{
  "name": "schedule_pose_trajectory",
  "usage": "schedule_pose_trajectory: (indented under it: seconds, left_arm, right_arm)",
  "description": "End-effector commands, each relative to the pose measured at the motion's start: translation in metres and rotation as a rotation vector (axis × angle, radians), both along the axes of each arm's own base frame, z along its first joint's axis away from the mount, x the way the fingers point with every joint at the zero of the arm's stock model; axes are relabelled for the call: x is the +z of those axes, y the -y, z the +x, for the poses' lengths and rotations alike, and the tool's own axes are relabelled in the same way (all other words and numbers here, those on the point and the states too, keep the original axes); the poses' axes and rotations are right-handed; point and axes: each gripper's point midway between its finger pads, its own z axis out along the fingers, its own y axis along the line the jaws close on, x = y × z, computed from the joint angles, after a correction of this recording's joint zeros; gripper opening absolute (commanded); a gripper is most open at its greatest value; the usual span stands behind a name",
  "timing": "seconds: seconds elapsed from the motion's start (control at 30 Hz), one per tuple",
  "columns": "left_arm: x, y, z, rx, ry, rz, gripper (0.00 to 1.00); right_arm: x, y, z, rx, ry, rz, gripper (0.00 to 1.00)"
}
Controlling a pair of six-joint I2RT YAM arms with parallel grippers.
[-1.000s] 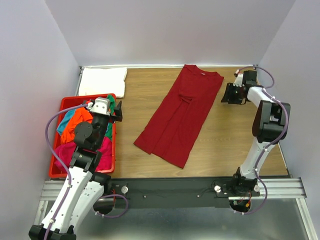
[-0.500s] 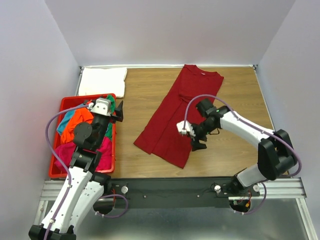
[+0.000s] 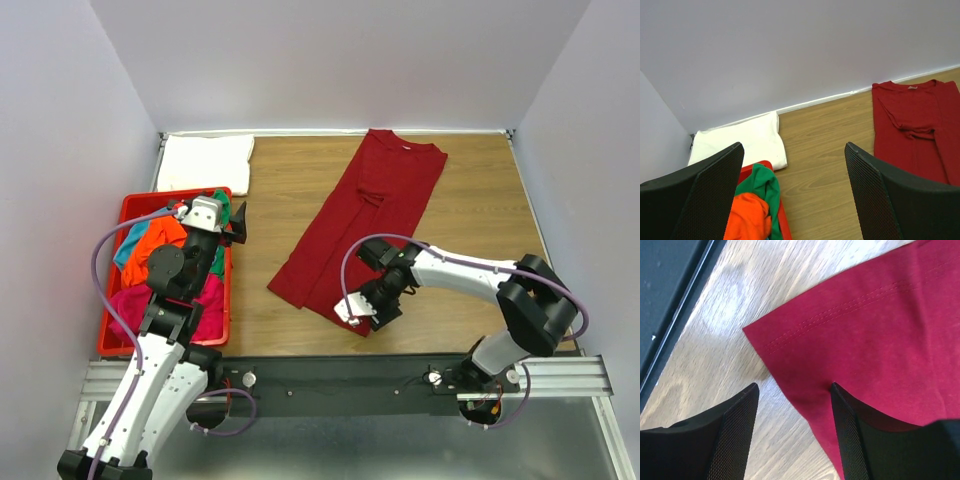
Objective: Fold and stack the t-shirts
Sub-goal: Fold the tshirt
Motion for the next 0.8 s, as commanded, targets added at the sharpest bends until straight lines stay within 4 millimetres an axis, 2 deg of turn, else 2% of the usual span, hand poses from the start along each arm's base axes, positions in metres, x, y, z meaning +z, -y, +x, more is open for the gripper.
schedule_pose_trajectory:
  seconds: [0.0,0.13,0.17,0.2,0.27,0.4,0.47,0.53,0.6,0.63,0.7,0.77]
  left_arm:
    - [0.003,0.004,-0.002,-0.02,0.025,0.006,0.89]
    - [0.001,0.004,-0.001,-0.02,0.02,0.007,0.89]
    - [0.002,0.004,-0.001,-0.022,0.022,0.007,0.89]
    - [0.001,0.004,-0.001,-0.022,0.02,0.007,0.89]
    - [0.001,0.004,-0.002,-0.023,0.022,0.007,0.89]
    - [0.0,0.004,-0.001,-0.022,0.019,0.007,0.89]
    - [0.001,0.009,-0.002,-0.049,0.022,0.012,0.89]
    - [0.0,0.011,-0.002,-0.061,0.02,0.015,0.89]
    - [-0.001,0.018,-0.003,-0.097,0.022,0.022,0.89]
    - [-0.001,0.02,-0.003,-0.111,0.024,0.023,0.89]
    - [-0.001,0.028,-0.005,-0.156,0.029,0.03,0.89]
    - [-0.003,0.036,-0.007,-0.202,0.031,0.036,0.89]
  right_arm:
    - [-0.009,0.007,0.001,0.04,0.055,-0.042,0.64]
    - [-0.019,0.009,-0.002,0.053,0.094,-0.066,0.55]
    - [-0.026,0.015,-0.005,0.05,0.091,-0.084,0.53]
    - [-0.027,0.016,-0.004,0.041,0.102,-0.09,0.46]
    - [-0.032,0.018,-0.005,0.029,0.112,-0.096,0.38]
    - [-0.031,0.026,-0.003,-0.007,0.149,-0.11,0.21]
    - [-0.026,0.035,0.001,-0.04,0.19,-0.127,0.17]
    - [-0.03,0.055,0.0,-0.055,0.22,-0.189,0.13]
    - [-0.026,0.067,0.002,-0.074,0.26,-0.212,0.11]
    - [-0.028,0.081,0.001,-0.087,0.277,-0.253,0.11]
    - [-0.022,0.094,0.006,-0.142,0.281,-0.272,0.11]
    - [-0.015,0.101,0.011,-0.181,0.292,-0.256,0.12]
